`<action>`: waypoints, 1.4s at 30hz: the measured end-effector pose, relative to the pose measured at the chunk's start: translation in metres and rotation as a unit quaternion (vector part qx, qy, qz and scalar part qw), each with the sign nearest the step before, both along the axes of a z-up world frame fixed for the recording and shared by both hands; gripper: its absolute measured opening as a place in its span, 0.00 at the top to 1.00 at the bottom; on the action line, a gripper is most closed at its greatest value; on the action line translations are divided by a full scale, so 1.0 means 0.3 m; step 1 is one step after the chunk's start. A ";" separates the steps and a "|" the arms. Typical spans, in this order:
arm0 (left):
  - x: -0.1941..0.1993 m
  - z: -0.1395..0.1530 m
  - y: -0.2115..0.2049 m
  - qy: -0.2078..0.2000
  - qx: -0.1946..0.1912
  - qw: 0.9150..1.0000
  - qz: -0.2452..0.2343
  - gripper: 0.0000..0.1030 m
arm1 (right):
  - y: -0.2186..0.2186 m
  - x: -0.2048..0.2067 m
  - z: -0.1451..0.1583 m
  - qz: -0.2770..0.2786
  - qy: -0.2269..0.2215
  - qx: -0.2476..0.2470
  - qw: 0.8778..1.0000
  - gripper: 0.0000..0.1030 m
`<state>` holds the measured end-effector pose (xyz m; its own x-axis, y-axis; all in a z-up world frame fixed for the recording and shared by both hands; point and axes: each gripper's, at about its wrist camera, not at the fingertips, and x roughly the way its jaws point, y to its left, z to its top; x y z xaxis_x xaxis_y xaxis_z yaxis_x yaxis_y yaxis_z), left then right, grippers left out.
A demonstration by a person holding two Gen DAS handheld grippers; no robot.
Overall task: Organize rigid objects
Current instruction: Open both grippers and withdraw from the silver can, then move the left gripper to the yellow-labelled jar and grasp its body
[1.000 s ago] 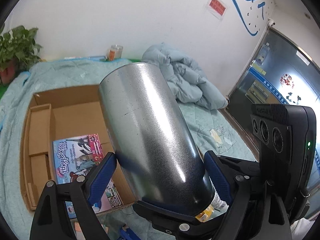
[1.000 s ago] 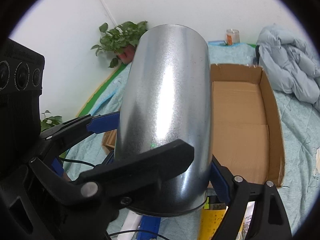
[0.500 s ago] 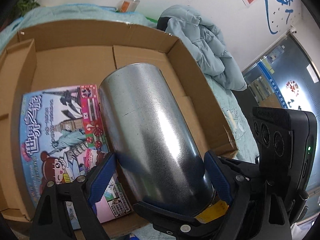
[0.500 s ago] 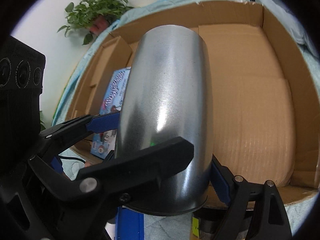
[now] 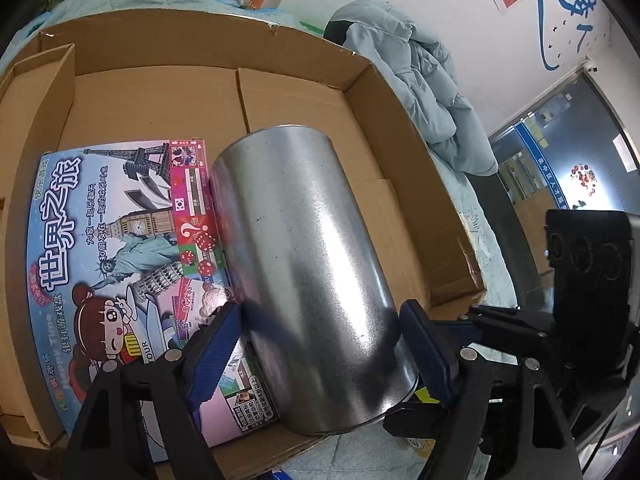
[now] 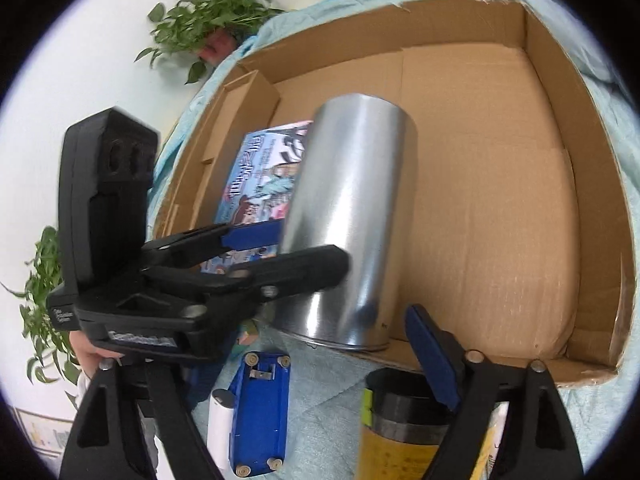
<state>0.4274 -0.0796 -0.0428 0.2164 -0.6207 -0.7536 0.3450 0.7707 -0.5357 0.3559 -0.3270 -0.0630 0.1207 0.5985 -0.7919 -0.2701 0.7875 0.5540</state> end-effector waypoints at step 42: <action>-0.623 0.154 -0.137 -0.068 0.019 0.996 0.045 0.00 | -0.208 -0.472 0.029 -0.061 -0.128 -0.008 0.990 0.29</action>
<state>0.2404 -0.1206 0.0035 0.3721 -0.5659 -0.7357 0.3408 0.8206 -0.4588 0.2143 -0.3893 -0.0542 0.3898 0.5545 -0.7352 -0.3017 0.8312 0.4670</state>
